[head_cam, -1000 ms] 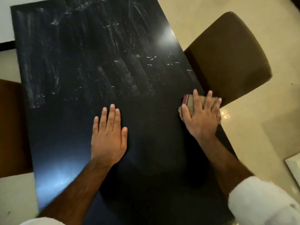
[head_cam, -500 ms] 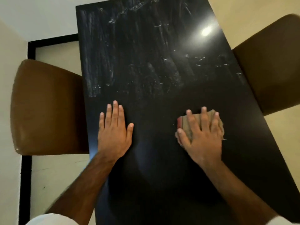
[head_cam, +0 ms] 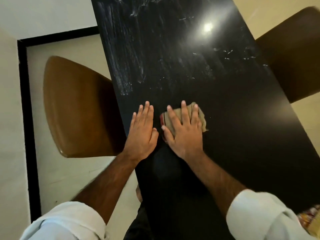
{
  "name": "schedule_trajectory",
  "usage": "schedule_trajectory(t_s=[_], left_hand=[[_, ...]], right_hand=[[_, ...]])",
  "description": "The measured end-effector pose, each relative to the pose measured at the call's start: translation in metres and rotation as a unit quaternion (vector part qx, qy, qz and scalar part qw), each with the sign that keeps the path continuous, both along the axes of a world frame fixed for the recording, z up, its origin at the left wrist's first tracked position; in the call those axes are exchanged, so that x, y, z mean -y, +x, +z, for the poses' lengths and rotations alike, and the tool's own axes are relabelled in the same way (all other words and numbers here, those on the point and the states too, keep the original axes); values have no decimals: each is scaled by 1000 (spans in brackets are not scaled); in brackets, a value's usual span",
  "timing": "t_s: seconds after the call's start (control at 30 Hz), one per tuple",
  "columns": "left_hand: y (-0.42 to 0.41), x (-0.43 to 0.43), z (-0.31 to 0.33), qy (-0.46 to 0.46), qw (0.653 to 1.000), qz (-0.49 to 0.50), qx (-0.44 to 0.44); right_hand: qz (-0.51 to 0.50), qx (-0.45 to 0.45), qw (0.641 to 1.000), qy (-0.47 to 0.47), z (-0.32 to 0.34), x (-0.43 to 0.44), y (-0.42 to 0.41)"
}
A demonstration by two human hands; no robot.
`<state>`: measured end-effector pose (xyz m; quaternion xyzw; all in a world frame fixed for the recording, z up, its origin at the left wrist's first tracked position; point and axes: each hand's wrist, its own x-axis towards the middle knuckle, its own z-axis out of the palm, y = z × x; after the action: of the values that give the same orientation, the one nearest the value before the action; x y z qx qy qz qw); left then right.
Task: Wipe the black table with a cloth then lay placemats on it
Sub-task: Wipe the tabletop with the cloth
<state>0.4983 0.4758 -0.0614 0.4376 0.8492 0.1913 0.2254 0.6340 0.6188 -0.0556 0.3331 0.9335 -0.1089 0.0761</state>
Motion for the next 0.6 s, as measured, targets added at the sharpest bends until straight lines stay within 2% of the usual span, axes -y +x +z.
schedule_trajectory(t_s=[0.1, 0.2, 0.3, 0.5, 0.6], left_hand=[[8, 9, 15, -3, 997, -79, -10], [35, 9, 21, -23, 984, -162, -70], [59, -6, 12, -48, 967, -215, -126], [82, -32, 17, -110, 965, -165, -169], [97, -13, 36, -103, 968, -147, -176]], right_hand=[[8, 5, 999, -51, 6, 22, 29], [-55, -78, 984, -153, 24, 6, 45], [-146, -108, 974, -132, 40, 4, 84], [-173, -10, 981, -85, 35, 39, 163], [-153, 13, 985, -82, 41, 64, 183]])
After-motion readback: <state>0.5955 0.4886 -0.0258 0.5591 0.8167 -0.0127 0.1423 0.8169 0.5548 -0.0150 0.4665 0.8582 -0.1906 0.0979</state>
